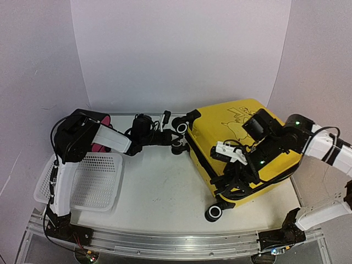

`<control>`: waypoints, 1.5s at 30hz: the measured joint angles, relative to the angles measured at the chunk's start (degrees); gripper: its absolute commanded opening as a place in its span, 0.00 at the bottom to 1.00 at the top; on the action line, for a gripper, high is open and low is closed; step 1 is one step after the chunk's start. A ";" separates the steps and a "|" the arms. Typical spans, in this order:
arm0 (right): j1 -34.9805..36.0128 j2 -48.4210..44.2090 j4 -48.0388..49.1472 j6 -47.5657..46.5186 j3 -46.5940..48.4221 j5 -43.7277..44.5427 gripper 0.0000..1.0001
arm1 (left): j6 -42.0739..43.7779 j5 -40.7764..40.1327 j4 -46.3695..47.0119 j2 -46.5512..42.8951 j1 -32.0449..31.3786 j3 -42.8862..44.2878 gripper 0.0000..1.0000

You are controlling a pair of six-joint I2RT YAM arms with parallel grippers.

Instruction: Open, take out, and arrange the luggage

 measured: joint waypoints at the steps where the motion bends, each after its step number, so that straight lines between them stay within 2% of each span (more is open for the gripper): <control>1: -0.04 -1.73 -0.72 3.41 0.09 -0.22 0.98 | 0.17 -1.09 -0.02 -0.87 -0.37 -1.11 0.00; 4: -0.28 -6.95 -2.86 13.31 1.09 -0.87 0.98 | 1.14 -5.75 -0.09 -3.78 -1.90 -4.90 0.00; 7: -0.26 -8.09 -2.40 19.93 4.68 0.92 0.98 | 1.53 -10.03 -0.11 -6.27 -3.76 -7.89 0.00; 12: -0.26 -1.33 -1.29 19.85 13.99 7.96 0.98 | 2.78 -15.10 -0.42 -9.86 -6.86 -12.31 0.00; 17: -0.28 11.08 0.83 11.10 23.78 13.79 0.98 | 4.57 -18.84 -0.48 -12.79 -9.86 -15.98 0.00; 22: -0.74 24.48 1.20 -2.97 34.75 16.37 0.98 | 6.71 -21.59 -0.46 -15.76 -12.41 -19.69 0.00; 27: -1.55 36.63 0.66 -15.06 46.88 16.35 0.98 | 9.16 -22.53 -0.28 -17.99 -13.84 -22.75 0.00; 34: -2.89 48.02 -4.96 -26.77 60.46 12.44 0.98 | 13.88 -22.38 0.68 -18.16 -13.88 -23.65 0.00; 35: -3.08 49.59 -6.32 -28.57 62.05 11.54 0.97 | 14.64 -22.43 1.16 -18.16 -13.86 -23.91 0.00; 36: -3.19 50.56 -7.15 -29.66 62.90 10.93 0.92 | 14.97 -22.47 1.31 -18.16 -13.86 -24.02 0.00; 38: -3.54 53.02 -9.68 -32.26 65.31 10.01 0.74 | 15.74 -22.40 2.08 -18.16 -13.81 -24.41 0.00; 39: -3.65 54.03 -10.62 -33.38 66.18 9.62 0.69 | 16.00 -22.36 2.34 -18.16 -13.68 -24.59 0.00; 45: -4.52 58.18 -12.04 -36.15 70.29 7.54 0.55 | 16.13 -20.68 3.26 -18.16 -12.63 -24.76 0.00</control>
